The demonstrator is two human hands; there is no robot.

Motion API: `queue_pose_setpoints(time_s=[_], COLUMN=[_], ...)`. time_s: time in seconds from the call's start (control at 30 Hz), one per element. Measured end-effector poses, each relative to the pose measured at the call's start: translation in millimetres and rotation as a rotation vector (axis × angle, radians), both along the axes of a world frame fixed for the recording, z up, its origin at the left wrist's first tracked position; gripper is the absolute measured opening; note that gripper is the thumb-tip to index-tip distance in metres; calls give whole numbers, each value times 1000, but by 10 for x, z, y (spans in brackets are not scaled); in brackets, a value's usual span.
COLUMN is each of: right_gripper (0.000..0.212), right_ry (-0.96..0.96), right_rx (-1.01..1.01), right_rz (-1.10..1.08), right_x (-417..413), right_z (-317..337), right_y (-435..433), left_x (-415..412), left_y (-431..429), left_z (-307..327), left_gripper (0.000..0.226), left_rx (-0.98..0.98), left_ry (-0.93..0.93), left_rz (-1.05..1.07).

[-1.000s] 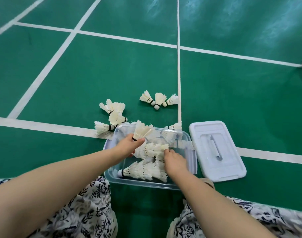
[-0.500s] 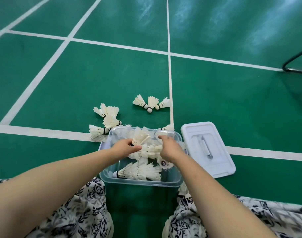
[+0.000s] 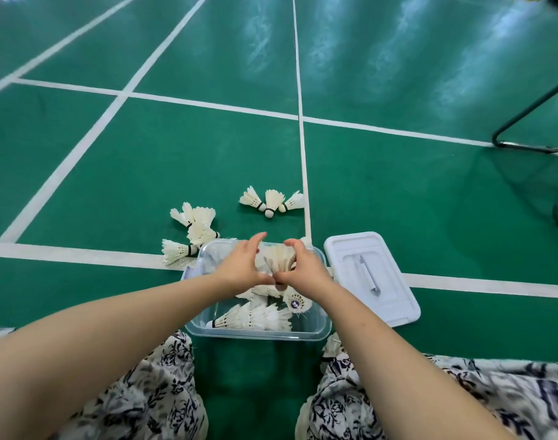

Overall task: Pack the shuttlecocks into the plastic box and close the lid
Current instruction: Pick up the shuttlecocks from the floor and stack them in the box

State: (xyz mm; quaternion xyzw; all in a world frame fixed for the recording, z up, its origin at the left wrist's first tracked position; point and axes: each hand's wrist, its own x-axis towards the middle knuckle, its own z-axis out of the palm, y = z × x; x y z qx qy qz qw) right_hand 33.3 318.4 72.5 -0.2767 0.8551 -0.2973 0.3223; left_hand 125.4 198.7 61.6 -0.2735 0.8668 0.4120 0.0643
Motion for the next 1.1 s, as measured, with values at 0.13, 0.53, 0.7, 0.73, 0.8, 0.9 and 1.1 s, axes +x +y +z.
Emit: queue_pose_setpoints(time_s=[0.13,0.53,0.7,0.73,0.8,0.9,1.1], right_gripper=[74,49,39,37,34,31,32], right_ry=[87,4,-6,-10,-2,39,91], right_rx=[142,19,-25,-31,-27,2,87], right_rz=[134,-207,-240,-255,-289,-302,-257], right_x=[47,-263,-359,-386,-430,-469,-475], right_z=[-17,-211,-331,-352,-392,-441,-493], right_y=[46,163,100,100,103,83,50], left_x=[3,-111,-240,-228,-194,-124,-29], left_y=[-115,262,356,359,363,337,239], left_z=[14,-369,-544,-591,-670,-737,-858], left_gripper=[38,22,21,20,19,18,23], left_rx=[-443,-147,-213,-236,-301,-411,-400], left_ry=[-9,-24,-67,-94,-153,-233,-334], left_rz=[-387,-109,-29,-45,-120,-294,-301])
